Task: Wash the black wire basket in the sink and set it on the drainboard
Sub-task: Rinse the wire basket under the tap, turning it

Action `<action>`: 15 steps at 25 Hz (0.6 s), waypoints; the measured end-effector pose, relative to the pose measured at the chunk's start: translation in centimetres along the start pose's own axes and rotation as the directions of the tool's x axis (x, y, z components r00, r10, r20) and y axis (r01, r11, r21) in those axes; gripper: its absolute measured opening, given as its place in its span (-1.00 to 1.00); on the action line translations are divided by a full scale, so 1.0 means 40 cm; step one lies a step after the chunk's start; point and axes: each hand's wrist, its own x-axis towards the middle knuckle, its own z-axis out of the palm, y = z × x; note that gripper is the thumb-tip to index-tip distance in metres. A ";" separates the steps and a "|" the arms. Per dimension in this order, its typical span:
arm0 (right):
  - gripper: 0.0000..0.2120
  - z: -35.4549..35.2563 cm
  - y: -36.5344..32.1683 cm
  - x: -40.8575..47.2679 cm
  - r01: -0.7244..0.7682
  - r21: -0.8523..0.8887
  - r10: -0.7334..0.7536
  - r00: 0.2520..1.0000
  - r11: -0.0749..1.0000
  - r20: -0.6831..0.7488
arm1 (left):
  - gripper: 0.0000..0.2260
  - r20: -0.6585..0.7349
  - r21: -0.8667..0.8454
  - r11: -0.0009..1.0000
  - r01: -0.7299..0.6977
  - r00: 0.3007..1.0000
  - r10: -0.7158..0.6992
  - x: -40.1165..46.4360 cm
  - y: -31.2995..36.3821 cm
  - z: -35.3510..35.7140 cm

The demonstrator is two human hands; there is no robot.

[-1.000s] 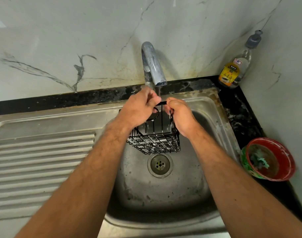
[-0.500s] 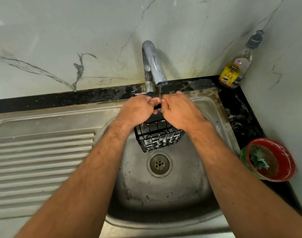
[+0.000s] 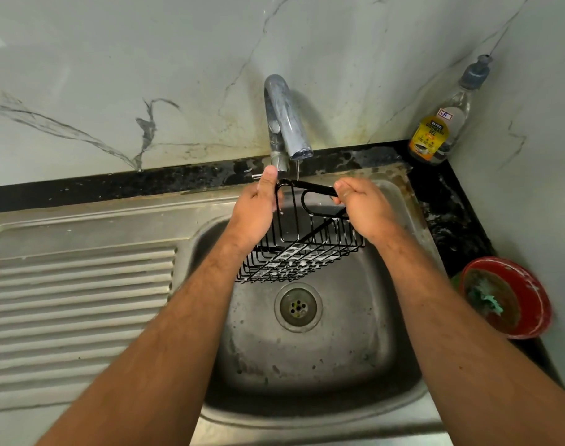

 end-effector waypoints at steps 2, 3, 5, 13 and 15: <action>-0.67 -0.006 -0.008 -0.003 -0.001 -0.014 0.001 1.000 1.000 0.011 | -0.46 -0.008 0.014 0.999 -0.033 0.999 0.033 -0.002 0.023 0.001; -0.68 -0.011 -0.016 -0.006 0.012 -0.030 -0.011 1.000 0.999 0.016 | -0.47 -0.014 0.021 0.999 -0.039 0.999 0.039 -0.003 0.030 0.000; -0.68 -0.017 -0.019 -0.007 0.025 -0.040 -0.025 1.000 0.999 0.008 | -0.48 -0.022 0.027 0.999 -0.044 0.999 0.045 0.000 0.032 -0.003; -0.63 -0.027 0.033 -0.005 0.046 0.105 -0.048 0.999 0.993 0.020 | -0.45 0.059 0.099 0.993 -0.063 0.997 0.057 -0.003 0.051 0.020; -0.64 -0.027 0.046 -0.007 0.046 0.101 -0.046 0.999 0.994 0.000 | -0.38 0.078 0.094 0.992 -0.089 0.994 0.082 0.004 0.036 0.026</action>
